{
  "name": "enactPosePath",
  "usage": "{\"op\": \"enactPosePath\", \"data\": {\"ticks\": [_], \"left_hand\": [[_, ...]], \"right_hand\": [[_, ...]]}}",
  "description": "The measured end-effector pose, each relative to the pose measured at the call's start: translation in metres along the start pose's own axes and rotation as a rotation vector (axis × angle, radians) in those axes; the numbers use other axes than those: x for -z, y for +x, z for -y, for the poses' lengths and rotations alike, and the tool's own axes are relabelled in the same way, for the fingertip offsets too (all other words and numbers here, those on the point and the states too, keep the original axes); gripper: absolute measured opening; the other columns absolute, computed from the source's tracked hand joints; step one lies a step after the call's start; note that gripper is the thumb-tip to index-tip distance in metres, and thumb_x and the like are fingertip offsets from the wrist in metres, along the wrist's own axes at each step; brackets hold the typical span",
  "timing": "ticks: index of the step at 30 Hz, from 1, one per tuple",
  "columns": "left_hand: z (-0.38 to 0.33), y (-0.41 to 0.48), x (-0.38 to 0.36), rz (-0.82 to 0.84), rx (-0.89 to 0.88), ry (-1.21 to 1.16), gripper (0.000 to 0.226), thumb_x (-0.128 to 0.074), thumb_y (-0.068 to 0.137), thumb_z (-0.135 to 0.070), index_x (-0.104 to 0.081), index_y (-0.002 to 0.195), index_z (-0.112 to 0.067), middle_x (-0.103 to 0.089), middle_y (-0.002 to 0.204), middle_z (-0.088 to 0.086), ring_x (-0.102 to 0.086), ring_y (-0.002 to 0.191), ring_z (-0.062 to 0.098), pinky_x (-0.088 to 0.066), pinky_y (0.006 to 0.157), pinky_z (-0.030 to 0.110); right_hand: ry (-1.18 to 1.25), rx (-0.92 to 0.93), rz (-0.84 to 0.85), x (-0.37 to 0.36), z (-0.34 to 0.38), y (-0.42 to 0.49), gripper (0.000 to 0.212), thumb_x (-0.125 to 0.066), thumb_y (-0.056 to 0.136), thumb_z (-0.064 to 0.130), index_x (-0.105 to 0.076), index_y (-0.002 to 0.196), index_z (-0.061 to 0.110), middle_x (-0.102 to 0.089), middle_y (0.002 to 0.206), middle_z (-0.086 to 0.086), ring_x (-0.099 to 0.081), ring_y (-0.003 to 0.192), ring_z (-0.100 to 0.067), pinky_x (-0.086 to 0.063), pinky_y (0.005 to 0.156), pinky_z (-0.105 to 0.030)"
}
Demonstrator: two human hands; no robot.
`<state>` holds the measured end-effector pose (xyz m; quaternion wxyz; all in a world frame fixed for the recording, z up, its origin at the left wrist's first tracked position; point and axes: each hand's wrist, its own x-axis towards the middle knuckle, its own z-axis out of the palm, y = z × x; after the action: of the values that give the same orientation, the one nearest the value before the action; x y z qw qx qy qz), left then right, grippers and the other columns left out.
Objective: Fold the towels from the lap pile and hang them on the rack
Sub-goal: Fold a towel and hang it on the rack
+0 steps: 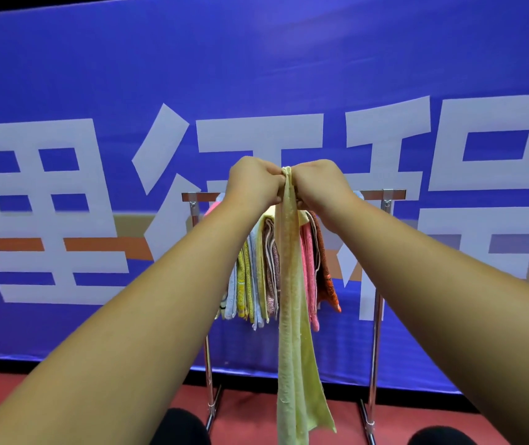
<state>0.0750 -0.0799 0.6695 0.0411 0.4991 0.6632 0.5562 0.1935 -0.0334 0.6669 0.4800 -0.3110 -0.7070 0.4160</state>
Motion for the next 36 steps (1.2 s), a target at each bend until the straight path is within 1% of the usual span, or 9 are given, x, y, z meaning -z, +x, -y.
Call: {"op": "enactPosePath", "data": {"ticks": [4,6,9,14,20,23,26,33,36], "left_hand": [[0.0,-0.004,0.006,-0.045,-0.039,-0.052,0.013,-0.074,0.088,-0.011,-0.081,0.084,-0.021,-0.079,0.081,0.006,-0.079,0.073,0.025,-0.068,0.068,0.044],[0.0,-0.003,0.008,-0.081,-0.081,0.022,0.01,-0.075,0.091,-0.02,-0.077,0.1,-0.023,-0.077,0.096,0.001,-0.077,0.084,0.022,-0.068,0.07,0.044],[-0.001,-0.004,0.013,-0.04,-0.13,0.063,0.044,-0.075,0.096,-0.039,-0.063,0.137,-0.027,-0.067,0.126,-0.002,-0.07,0.104,0.02,-0.066,0.077,0.04],[0.008,0.001,0.029,0.12,-0.159,0.2,0.051,-0.078,0.089,-0.055,-0.064,0.135,-0.038,-0.055,0.144,0.001,-0.058,0.129,0.019,-0.046,0.087,0.032],[0.031,0.001,0.047,0.342,-0.011,-0.01,0.041,-0.09,0.08,-0.045,-0.073,0.1,-0.014,-0.078,0.099,0.001,-0.075,0.095,0.017,-0.058,0.078,0.025],[0.035,-0.001,0.054,0.369,0.048,-0.139,0.031,-0.09,0.081,-0.033,-0.077,0.104,-0.019,-0.081,0.105,0.004,-0.078,0.101,0.024,-0.063,0.09,0.041],[0.036,-0.002,0.06,0.37,0.101,-0.215,0.024,-0.086,0.086,-0.028,-0.077,0.105,-0.017,-0.081,0.103,0.006,-0.078,0.1,0.025,-0.064,0.082,0.039],[0.025,-0.005,0.068,0.348,0.006,0.049,0.038,-0.082,0.091,-0.041,-0.073,0.093,-0.005,-0.074,0.085,0.009,-0.076,0.075,0.02,-0.063,0.066,0.03],[0.026,0.002,0.071,0.272,-0.071,0.023,0.035,-0.085,0.088,-0.04,-0.07,0.092,-0.008,-0.076,0.085,0.007,-0.078,0.08,0.022,-0.068,0.079,0.039]], "right_hand": [[0.039,0.018,0.057,0.008,-0.005,0.004,0.027,-0.066,0.08,0.02,-0.074,0.091,-0.003,-0.077,0.093,-0.025,-0.076,0.081,-0.038,-0.064,0.08,-0.05],[0.036,0.044,0.076,0.008,-0.005,0.003,0.024,-0.071,0.081,0.025,-0.081,0.094,0.007,-0.08,0.087,-0.014,-0.079,0.087,-0.035,-0.066,0.087,-0.051],[0.046,0.081,0.013,0.005,-0.006,0.003,0.02,-0.07,0.083,0.039,-0.082,0.086,0.024,-0.081,0.085,-0.005,-0.078,0.093,-0.034,-0.062,0.091,-0.059],[0.003,0.104,-0.018,0.008,-0.003,0.007,0.026,-0.063,0.099,0.039,-0.08,0.092,0.02,-0.081,0.088,-0.004,-0.078,0.093,-0.03,-0.062,0.092,-0.056],[0.004,0.124,-0.016,0.025,-0.004,0.013,0.025,-0.063,0.103,0.038,-0.079,0.1,0.018,-0.079,0.101,-0.01,-0.077,0.099,-0.03,-0.063,0.09,-0.056],[-0.019,0.115,-0.039,0.032,-0.011,0.016,0.029,-0.062,0.101,0.045,-0.078,0.099,0.021,-0.077,0.101,-0.011,-0.071,0.087,-0.023,-0.064,0.087,-0.058],[0.005,0.064,-0.035,0.04,-0.018,0.018,0.029,-0.06,0.102,0.046,-0.077,0.101,0.022,-0.067,0.09,-0.007,-0.062,0.081,-0.025,-0.061,0.074,-0.046],[0.0,0.038,-0.025,0.05,-0.022,0.019,0.025,-0.061,0.103,0.047,-0.078,0.102,0.028,-0.067,0.089,0.002,-0.057,0.078,-0.02,-0.054,0.07,-0.04],[-0.011,0.039,-0.054,0.055,-0.024,0.018,0.026,-0.06,0.105,0.046,-0.078,0.105,0.028,-0.067,0.085,0.007,-0.056,0.073,-0.015,-0.05,0.063,-0.03]]}}
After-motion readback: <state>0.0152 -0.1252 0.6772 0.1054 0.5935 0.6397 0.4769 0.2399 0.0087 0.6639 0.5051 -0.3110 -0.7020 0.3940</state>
